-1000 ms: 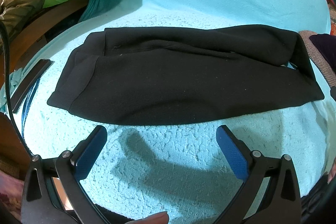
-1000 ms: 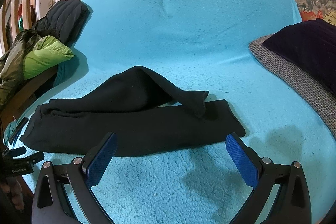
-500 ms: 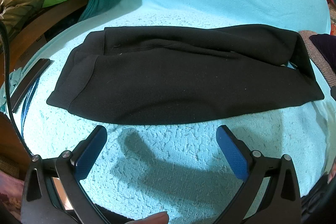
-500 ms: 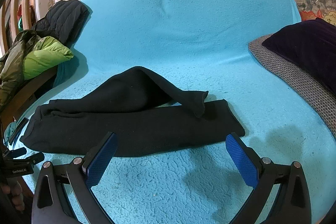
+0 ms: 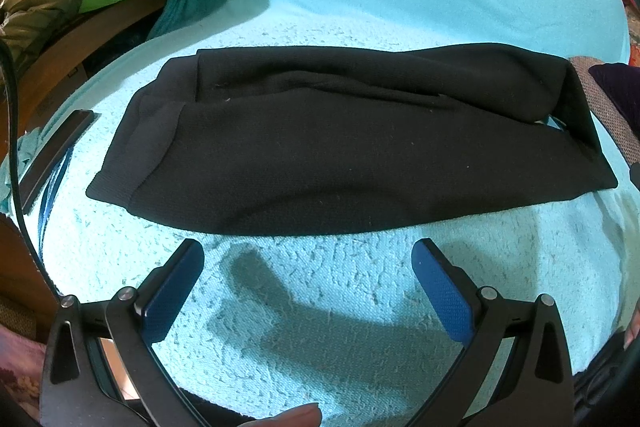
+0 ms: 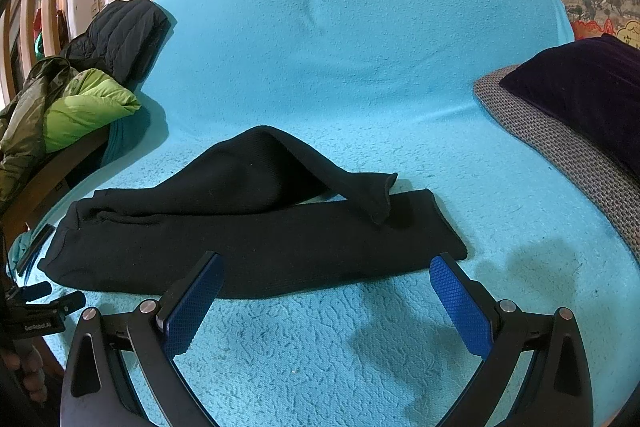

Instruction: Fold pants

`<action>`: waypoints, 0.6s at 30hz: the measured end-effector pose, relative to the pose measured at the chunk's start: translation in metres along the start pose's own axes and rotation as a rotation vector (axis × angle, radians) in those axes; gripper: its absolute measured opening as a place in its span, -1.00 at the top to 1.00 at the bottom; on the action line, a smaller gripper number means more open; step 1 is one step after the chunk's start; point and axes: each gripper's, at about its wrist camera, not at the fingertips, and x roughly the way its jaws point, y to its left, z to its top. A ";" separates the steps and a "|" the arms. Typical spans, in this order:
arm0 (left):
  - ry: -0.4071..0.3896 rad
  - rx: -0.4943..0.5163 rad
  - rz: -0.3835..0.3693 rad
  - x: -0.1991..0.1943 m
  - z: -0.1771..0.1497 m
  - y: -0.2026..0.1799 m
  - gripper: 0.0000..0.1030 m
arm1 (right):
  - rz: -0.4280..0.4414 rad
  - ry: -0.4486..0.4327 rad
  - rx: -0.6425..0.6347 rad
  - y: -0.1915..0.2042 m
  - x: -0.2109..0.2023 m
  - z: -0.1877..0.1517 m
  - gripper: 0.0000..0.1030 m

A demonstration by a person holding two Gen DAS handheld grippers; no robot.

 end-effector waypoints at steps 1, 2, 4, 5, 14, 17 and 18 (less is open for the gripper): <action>0.000 0.000 0.000 0.000 -0.001 0.000 -1.00 | -0.001 0.001 0.000 0.000 0.000 0.000 -0.99; 0.000 0.000 0.000 0.000 0.000 0.000 -1.00 | 0.000 0.001 0.000 0.000 0.000 0.000 -0.99; 0.000 0.000 0.000 0.000 -0.001 0.000 -1.00 | 0.000 0.000 -0.001 0.000 0.000 0.000 -0.99; 0.001 -0.001 0.000 0.000 0.000 0.000 -1.00 | 0.000 0.000 0.000 0.000 0.000 0.000 -0.99; 0.000 -0.002 0.000 0.000 -0.001 0.000 -1.00 | 0.001 -0.004 -0.001 0.000 0.000 0.000 -0.99; 0.001 -0.002 0.000 0.000 -0.001 0.000 -1.00 | -0.001 -0.002 0.001 0.000 0.000 -0.001 -0.99; 0.001 -0.002 0.000 0.000 -0.001 0.000 -1.00 | -0.002 -0.002 0.002 0.000 0.000 -0.001 -0.99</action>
